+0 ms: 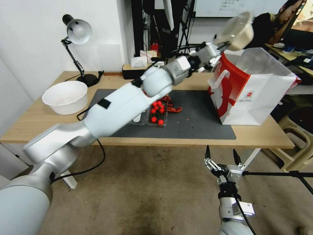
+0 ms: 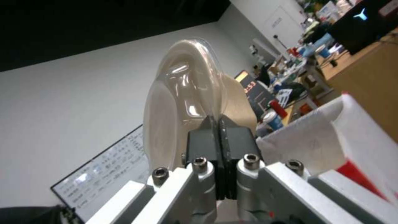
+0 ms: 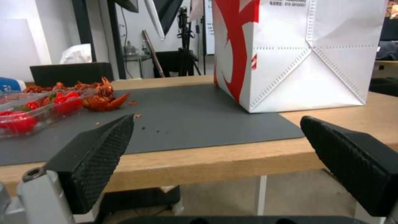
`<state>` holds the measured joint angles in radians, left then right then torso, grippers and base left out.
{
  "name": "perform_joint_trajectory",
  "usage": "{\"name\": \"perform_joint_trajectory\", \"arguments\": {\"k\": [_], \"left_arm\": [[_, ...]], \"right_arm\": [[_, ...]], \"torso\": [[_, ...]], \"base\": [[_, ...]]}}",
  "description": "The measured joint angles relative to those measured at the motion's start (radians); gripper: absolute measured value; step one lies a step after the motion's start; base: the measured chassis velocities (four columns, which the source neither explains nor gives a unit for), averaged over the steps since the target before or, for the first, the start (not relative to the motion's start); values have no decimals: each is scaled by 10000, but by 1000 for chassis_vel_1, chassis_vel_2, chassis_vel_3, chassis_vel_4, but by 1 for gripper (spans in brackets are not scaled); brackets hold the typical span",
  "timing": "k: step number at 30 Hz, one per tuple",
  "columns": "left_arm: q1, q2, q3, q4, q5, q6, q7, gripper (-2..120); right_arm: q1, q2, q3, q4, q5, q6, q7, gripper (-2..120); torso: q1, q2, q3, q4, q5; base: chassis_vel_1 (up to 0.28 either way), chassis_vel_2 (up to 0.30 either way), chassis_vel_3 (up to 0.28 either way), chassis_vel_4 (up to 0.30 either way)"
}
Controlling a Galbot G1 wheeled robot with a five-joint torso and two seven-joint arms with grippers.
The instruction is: Pick up the trash from the table and place it into the takeout bag.
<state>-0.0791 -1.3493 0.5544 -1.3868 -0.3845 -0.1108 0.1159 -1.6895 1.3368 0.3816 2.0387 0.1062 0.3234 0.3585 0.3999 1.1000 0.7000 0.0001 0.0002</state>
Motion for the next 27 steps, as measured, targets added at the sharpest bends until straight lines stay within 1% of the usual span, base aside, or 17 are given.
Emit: {"name": "perform_joint_trajectory", "arguments": {"k": [1,4,5,8,9,12,13,16,23,27], "left_arm": [[0,0,0,0,0,0,0,0],[-124,-572,193,430,-58,-50,0,0],[-124,-572,193,430,-58,-50,0,0],[-207,-1043,344,929,-61,-180,17,0],[-207,-1043,344,929,-61,-180,17,0],[-239,-1343,471,1324,-54,-238,39,0],[-239,-1343,471,1324,-54,-238,39,0],[-259,-1546,674,1649,-38,-351,54,0],[-257,-1686,851,1882,-16,-395,60,0],[-247,-1862,959,2228,29,-410,42,0]], "right_arm": [[0,0,0,0,0,0,0,100],[4,0,7,-11,0,0,5,100],[4,0,7,-11,0,0,5,100],[9,2,11,-11,0,0,7,100],[9,2,11,-11,0,0,7,100],[12,24,17,-13,0,0,17,100],[12,24,17,-13,0,0,17,100],[28,63,18,-79,0,6,20,100],[53,94,10,-115,0,19,24,100],[63,104,8,-124,0,34,30,100]], "torso": [[0,0,0,0,0],[0,0,0,-1,0],[0,0,0,-1,0],[0,0,0,-3,0],[0,0,0,-3,0],[0,0,0,-1,0],[0,0,0,-1,0],[0,-1,0,-1,0],[0,0,0,-1,-1],[0,0,0,0,-1]], "base": [[0,0,0,0],[0,0,0,0],[0,0,0,0],[0,0,0,0],[0,0,0,0],[0,0,0,0],[0,0,0,0],[0,0,0,0],[0,0,0,0],[0,0,0,0]]}}
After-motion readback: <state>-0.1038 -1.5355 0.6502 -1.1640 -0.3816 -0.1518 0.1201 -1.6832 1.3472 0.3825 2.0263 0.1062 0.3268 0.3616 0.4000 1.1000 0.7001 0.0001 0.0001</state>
